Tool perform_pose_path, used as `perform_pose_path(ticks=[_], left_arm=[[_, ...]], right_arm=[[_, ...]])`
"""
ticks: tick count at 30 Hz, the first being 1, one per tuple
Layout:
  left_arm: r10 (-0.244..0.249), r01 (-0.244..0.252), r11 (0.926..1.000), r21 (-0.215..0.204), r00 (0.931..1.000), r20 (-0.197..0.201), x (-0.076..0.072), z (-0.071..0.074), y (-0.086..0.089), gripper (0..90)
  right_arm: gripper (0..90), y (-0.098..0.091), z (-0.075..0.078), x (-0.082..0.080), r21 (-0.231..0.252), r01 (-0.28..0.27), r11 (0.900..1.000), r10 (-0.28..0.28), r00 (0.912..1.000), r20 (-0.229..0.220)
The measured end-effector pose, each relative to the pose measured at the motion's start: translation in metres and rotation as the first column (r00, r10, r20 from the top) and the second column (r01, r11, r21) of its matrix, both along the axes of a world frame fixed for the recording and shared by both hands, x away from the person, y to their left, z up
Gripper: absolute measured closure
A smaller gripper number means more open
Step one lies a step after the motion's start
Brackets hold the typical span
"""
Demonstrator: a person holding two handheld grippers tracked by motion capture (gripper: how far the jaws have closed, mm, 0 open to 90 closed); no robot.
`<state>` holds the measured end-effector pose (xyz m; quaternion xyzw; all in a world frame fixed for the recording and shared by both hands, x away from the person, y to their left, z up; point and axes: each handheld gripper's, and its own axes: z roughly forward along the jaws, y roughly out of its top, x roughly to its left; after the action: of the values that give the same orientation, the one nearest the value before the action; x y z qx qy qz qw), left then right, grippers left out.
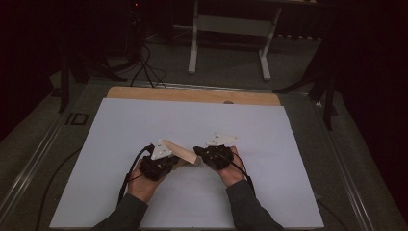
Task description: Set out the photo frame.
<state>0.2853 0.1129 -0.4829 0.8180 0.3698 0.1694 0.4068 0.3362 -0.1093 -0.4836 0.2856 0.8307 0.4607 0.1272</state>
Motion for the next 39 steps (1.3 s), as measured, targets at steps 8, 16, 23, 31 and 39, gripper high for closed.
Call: perform_pose_path(ticks=[8,16,23,31,39], left_arm=[[-0.009,0.009,0.9999,0.008,1.0,-0.004,0.0,-0.002,-0.003,89.6],[-0.008,0.008,0.9999,0.007,1.0,-0.002,0.001,-0.003,-0.004,89.7],[-0.002,0.002,1.0,0.007,1.0,-0.008,0.003,-0.004,-0.004,89.7],[0.011,-0.011,0.9999,0.007,0.9999,-0.01,0.005,-0.004,-0.002,89.7],[0.023,-0.023,0.9997,-0.001,0.9997,-0.012,0.007,-0.005,0.0,89.7]], right_arm=[[89.9,-0.001,0.0,-0.002,-0.001,0.001,1.0,-0.001,1.0,-0.001],[89.9,-0.002,0.0,-0.005,-0.002,0.005,1.0,-0.005,1.0,0.003],[89.9,-0.005,0.0,-0.008,-0.015,-0.01,0.9998,0.01,0.9999,0.006],[89.9,-0.004,0.0,-0.014,-0.026,-0.027,0.9993,0.027,0.9996,0.009],[89.9,-0.003,-0.001,-0.02,-0.041,-0.047,0.9981,0.048,0.9988,0.012]])
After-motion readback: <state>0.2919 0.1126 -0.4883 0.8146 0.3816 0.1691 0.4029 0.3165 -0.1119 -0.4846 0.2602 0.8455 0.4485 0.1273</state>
